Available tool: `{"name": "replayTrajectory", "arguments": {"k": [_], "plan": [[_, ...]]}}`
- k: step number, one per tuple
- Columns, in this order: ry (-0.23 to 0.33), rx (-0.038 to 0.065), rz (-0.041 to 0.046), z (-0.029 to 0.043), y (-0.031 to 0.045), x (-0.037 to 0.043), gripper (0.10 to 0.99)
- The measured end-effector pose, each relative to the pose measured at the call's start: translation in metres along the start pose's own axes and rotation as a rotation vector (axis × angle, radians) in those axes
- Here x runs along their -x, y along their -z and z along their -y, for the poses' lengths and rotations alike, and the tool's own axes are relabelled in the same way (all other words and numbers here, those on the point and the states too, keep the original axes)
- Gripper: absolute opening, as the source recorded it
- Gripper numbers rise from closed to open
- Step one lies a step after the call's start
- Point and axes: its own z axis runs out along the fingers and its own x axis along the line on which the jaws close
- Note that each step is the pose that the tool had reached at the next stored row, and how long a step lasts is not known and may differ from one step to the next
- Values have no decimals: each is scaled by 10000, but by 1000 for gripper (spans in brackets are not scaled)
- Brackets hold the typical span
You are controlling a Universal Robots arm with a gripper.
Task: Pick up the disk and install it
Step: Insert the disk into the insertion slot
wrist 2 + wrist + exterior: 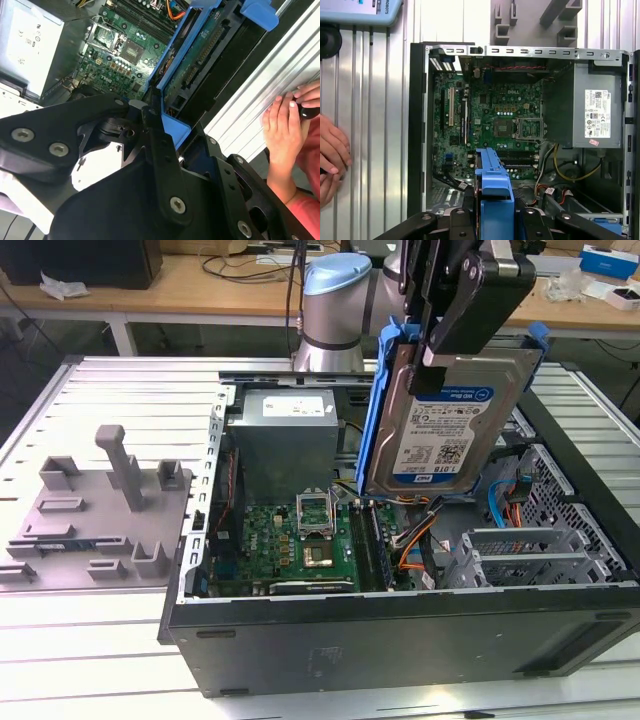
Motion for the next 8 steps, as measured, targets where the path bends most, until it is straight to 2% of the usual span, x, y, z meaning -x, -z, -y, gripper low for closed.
{"name": "replayTrajectory", "arguments": {"k": [3, 6, 8], "plan": [[10, -17, 10, 0, 0, -1, 369], [7, -21, 72, -4, -3, -11, 369], [11, -24, 188, -6, -5, -22, 369]]}}
